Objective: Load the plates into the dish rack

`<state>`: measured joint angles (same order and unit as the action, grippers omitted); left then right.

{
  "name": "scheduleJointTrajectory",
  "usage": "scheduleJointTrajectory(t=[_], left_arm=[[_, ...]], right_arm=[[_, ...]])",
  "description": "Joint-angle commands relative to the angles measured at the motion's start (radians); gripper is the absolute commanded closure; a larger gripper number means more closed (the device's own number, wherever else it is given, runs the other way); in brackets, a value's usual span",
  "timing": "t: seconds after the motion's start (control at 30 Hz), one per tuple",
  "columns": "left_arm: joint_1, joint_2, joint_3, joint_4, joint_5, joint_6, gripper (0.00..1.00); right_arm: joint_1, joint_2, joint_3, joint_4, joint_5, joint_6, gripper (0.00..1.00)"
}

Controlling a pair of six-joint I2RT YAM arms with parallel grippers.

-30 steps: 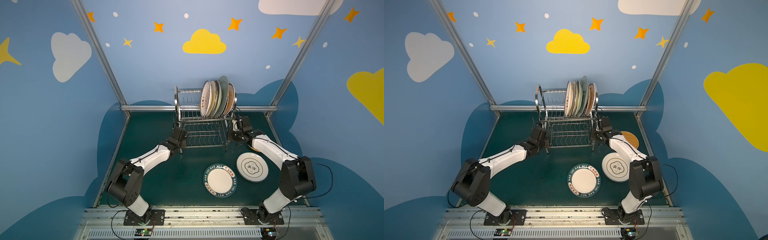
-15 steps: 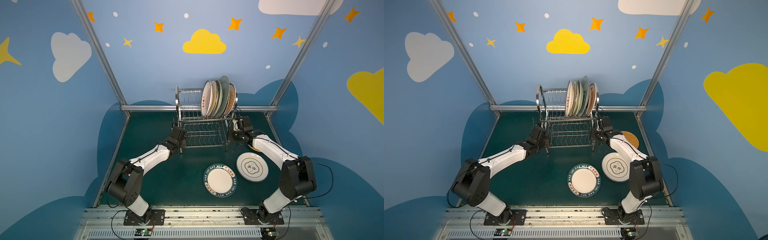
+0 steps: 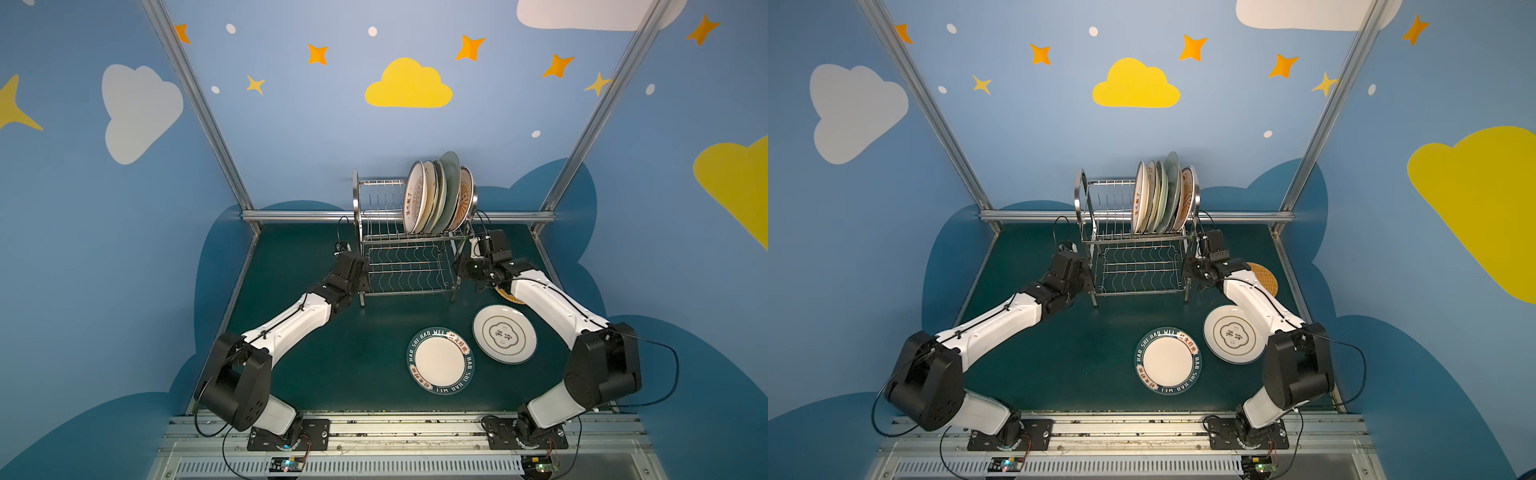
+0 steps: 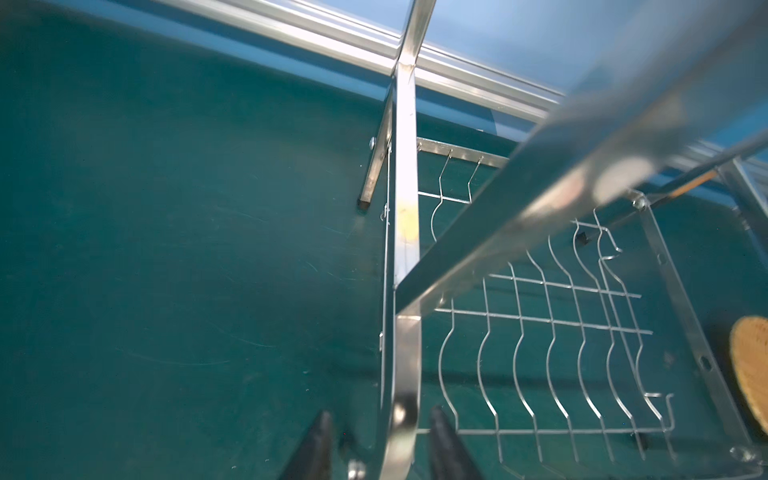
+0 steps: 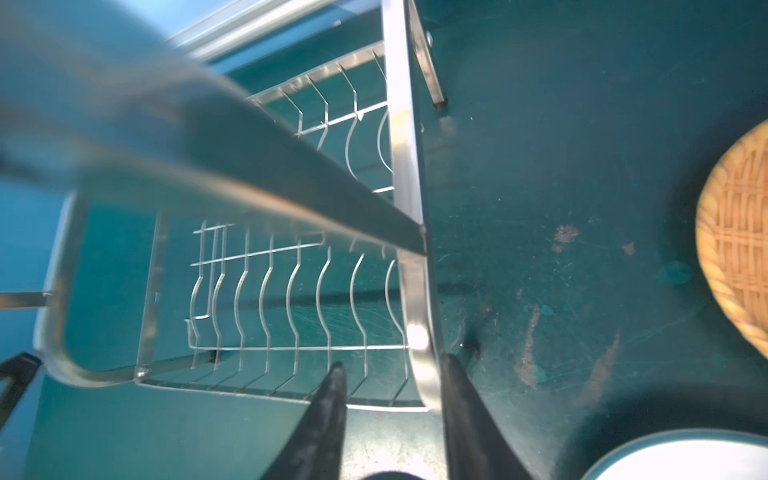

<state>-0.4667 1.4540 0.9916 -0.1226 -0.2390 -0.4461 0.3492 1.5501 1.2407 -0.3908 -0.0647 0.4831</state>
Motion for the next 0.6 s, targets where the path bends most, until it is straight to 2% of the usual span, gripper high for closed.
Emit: scheduleJointTrajectory(t=[0.0,0.2,0.33,0.4,0.5,0.57], left_arm=[[0.004,-0.090,-0.039,-0.012,0.007,-0.018,0.50],[0.003,-0.276,-0.095,-0.097,0.045,-0.081,0.37],[0.004,-0.458,-0.130,-0.198,0.151,-0.141,0.24],[0.005,-0.568,-0.140,-0.263,0.233,-0.153,0.17],[0.006,-0.711,-0.157,-0.336,0.353,-0.135,0.03],[0.010,-0.800,-0.148,-0.394,0.463,-0.118,0.00]], right_arm=[[-0.008,-0.072,-0.006,-0.021,0.006,0.011,0.55],[-0.019,-0.219,-0.124,0.037,0.042,0.025,0.39],[-0.031,-0.368,-0.264,0.101,0.139,-0.021,0.31],[-0.086,-0.427,-0.314,0.100,0.111,-0.020,0.27],[-0.198,-0.437,-0.334,0.067,0.038,-0.004,0.22],[-0.299,-0.406,-0.353,0.086,-0.032,0.028,0.21]])
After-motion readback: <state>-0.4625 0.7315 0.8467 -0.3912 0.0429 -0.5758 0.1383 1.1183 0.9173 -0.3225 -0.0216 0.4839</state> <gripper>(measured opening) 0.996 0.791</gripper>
